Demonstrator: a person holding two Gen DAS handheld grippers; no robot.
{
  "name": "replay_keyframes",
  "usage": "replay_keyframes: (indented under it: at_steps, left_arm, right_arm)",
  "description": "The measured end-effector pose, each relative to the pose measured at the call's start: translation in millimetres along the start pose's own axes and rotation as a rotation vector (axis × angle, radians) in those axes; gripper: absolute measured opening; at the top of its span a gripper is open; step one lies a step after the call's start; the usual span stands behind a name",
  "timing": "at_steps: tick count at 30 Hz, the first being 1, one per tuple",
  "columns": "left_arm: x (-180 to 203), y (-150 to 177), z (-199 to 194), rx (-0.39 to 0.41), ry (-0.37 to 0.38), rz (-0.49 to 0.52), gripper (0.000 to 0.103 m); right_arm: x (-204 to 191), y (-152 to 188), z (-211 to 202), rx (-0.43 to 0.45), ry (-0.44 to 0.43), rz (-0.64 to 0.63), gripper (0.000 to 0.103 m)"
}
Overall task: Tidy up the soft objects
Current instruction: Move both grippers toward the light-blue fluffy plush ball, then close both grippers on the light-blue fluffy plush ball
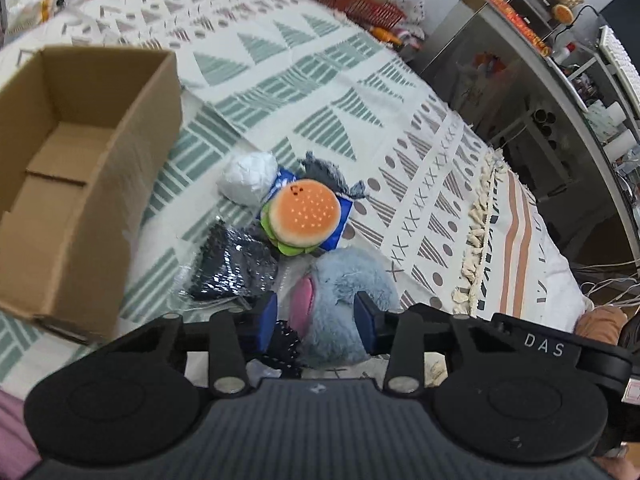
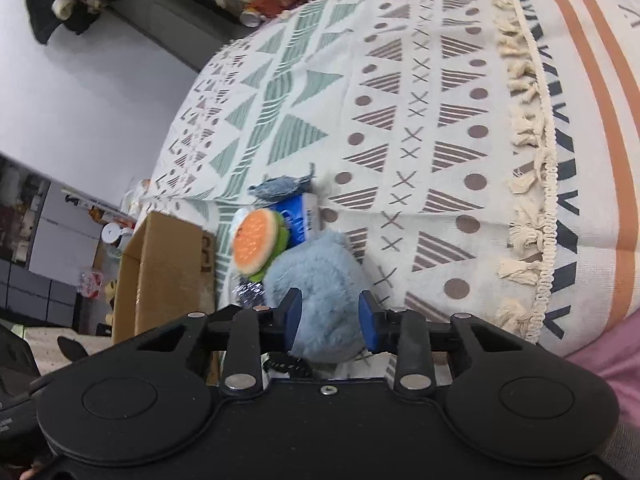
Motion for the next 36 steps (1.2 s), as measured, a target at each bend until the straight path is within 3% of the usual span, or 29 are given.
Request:
replay_keyframes:
  at_steps: [5,9,17,25,30,36]
  left_arm:
    - [1.4,-1.1,23.3,-0.037,-0.018,-0.006,0.035]
    - [-1.1,-2.5,39.8,-0.064,-0.028,-0.037,0.028]
    - [-2.6,-3.8,54.0,-0.092,-0.024,-0.081,0.024]
    - [-6.9,-3.2,49.6,-0.095,-0.016,-0.115,0.019]
    - [-5.4,-1.5,37.9,-0.072,-0.015,-0.112,0.018]
    - [0.3,-4.3,11.2,-0.051,0.042,-0.099,0.018]
  right_arm:
    - [4.0,-4.6,18.2,-0.01,-0.027,0.038,0.033]
    - [18.1,-5.0,39.5,-0.036,0.002,0.105,0.033]
    - [27.1,-5.2,51.5,-0.061,-0.049,0.133,0.032]
    - [19.0,-5.5,55.7,-0.08,-0.048,0.101,0.034]
    - [12.4,-4.5,48.7,-0.068,-0.043,0.065,0.025]
    - [1.9,-5.4,24.7,-0.024,-0.054,0.048,0.024]
Point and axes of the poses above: each gripper's, at about its wrist camera, not at the fingertips, and z roughly the way its jaws point, x to its right, y to its underside, the point moved 4 cm from there along z, roughly the way its jaws point, and after that the axes turned 15 degrees about -z, right-handed, at the moved point
